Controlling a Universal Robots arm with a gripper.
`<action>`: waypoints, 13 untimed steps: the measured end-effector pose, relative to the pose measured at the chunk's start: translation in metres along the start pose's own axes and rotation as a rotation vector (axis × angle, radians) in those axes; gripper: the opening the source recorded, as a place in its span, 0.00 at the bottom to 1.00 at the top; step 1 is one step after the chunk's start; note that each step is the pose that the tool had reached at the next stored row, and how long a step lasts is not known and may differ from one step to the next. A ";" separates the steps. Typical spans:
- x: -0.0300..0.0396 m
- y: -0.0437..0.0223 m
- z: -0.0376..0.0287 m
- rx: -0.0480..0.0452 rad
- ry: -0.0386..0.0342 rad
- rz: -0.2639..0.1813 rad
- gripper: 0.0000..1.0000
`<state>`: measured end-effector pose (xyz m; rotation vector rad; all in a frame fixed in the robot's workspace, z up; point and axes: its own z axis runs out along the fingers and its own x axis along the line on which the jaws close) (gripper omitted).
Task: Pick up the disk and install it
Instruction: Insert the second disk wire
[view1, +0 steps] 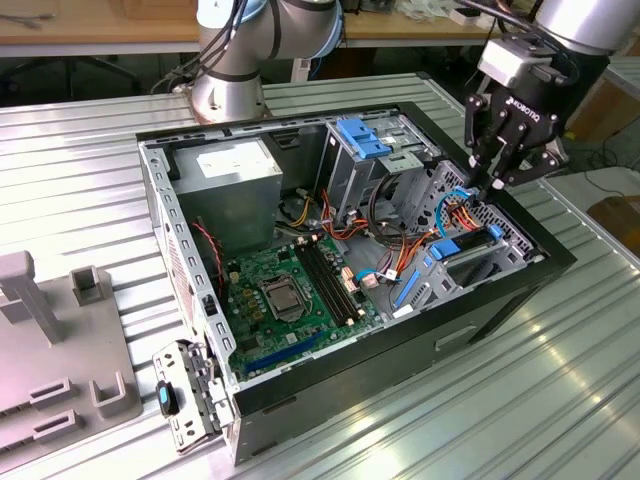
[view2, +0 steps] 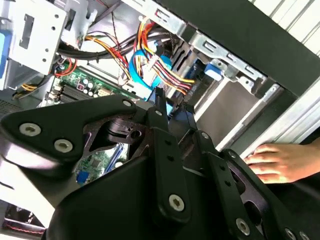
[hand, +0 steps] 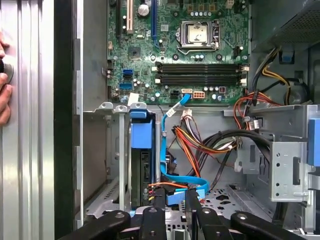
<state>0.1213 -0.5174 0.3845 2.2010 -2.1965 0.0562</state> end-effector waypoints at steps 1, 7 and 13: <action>-0.0009 0.0001 0.0075 -0.0009 0.0000 -0.001 0.30; -0.0010 0.0000 0.0080 -0.0009 0.0009 -0.001 0.30; -0.0009 0.0000 0.0080 -0.0009 0.0036 -0.001 0.16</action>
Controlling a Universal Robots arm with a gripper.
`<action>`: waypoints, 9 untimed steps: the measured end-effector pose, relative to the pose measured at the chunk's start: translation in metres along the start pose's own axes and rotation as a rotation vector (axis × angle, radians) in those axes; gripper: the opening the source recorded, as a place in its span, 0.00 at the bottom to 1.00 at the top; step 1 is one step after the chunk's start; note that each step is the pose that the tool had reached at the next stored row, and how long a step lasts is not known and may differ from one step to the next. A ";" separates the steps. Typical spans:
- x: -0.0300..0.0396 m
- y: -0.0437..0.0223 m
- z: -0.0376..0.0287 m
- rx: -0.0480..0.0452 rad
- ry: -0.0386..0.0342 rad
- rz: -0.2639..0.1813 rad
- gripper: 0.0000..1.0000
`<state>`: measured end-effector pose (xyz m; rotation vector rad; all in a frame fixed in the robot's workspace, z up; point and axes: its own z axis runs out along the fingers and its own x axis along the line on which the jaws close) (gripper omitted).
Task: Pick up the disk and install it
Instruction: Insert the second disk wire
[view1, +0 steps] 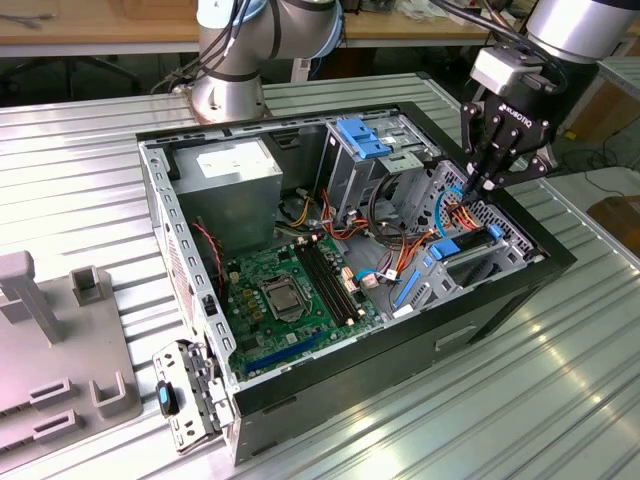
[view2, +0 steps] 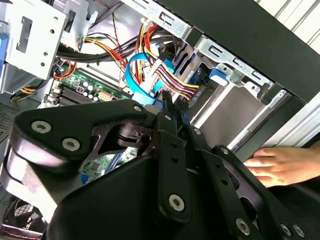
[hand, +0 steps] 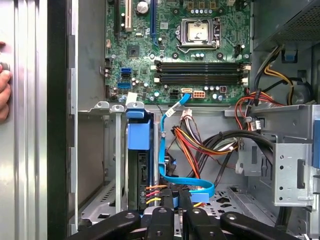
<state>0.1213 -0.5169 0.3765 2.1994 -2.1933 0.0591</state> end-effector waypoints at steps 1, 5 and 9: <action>0.0000 0.0000 0.0000 0.0000 0.0003 0.000 0.16; 0.0002 0.0000 -0.0001 0.0000 0.0007 0.000 0.16; 0.0097 0.0001 0.0012 0.0004 0.0004 -0.001 0.16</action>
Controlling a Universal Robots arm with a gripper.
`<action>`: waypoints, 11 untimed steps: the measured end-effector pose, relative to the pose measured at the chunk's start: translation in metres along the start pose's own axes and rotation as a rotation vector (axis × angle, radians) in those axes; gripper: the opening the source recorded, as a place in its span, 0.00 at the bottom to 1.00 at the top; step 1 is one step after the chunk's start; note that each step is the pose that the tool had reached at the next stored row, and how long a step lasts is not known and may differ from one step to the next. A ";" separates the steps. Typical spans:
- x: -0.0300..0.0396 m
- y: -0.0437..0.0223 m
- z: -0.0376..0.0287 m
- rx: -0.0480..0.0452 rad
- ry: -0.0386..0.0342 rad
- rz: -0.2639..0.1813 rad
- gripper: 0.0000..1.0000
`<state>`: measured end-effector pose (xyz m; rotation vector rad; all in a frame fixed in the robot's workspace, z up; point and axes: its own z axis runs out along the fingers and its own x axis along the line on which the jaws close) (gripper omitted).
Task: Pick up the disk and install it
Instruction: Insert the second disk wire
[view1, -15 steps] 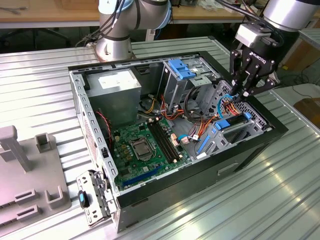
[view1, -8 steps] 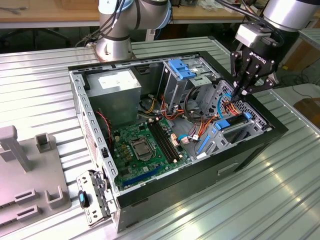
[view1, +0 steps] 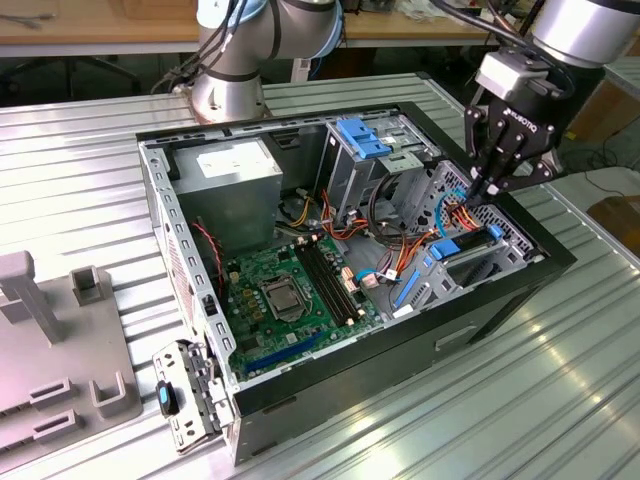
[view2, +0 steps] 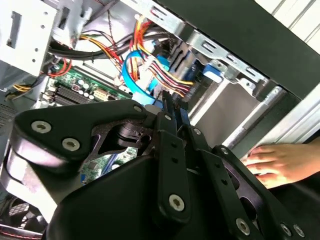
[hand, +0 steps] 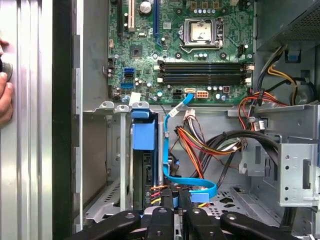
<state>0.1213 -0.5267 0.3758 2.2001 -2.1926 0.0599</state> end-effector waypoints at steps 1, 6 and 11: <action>0.0053 0.0005 0.0011 0.0008 0.0002 0.000 0.16; 0.0110 0.0086 0.0050 0.0208 -0.0009 0.000 0.16; 0.0115 0.0171 0.0097 0.0585 -0.0018 0.001 0.16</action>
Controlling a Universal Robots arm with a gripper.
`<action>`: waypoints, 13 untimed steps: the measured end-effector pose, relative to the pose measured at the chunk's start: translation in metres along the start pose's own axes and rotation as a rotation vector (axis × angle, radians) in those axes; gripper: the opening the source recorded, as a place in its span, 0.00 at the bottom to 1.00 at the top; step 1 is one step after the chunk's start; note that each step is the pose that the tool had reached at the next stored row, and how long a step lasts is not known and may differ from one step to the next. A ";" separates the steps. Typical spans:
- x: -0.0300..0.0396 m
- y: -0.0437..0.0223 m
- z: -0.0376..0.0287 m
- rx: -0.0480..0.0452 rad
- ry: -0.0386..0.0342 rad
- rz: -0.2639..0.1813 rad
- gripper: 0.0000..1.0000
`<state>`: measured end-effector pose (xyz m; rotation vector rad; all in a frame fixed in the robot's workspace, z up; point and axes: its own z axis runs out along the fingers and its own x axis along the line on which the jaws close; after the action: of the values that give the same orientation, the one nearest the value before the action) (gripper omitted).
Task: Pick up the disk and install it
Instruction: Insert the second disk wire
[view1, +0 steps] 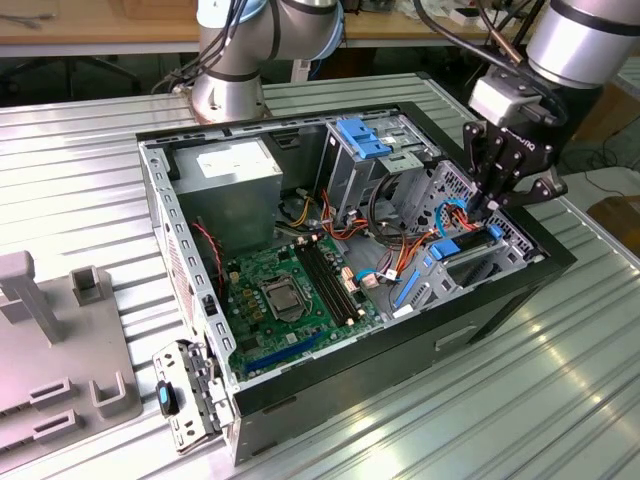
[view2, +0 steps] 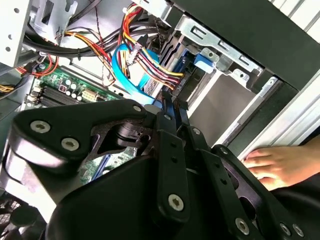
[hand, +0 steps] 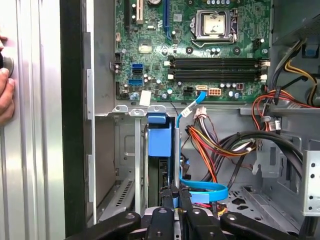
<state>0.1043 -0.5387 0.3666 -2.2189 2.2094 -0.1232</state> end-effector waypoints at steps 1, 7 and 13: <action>0.0001 0.0014 0.0006 0.0036 0.0000 0.000 0.16; 0.0036 0.0023 0.0039 0.0100 -0.0021 0.001 0.16; 0.0036 0.0023 0.0043 0.0101 -0.0022 0.001 0.16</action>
<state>0.1022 -0.5426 0.3624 -2.2121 2.2034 -0.1316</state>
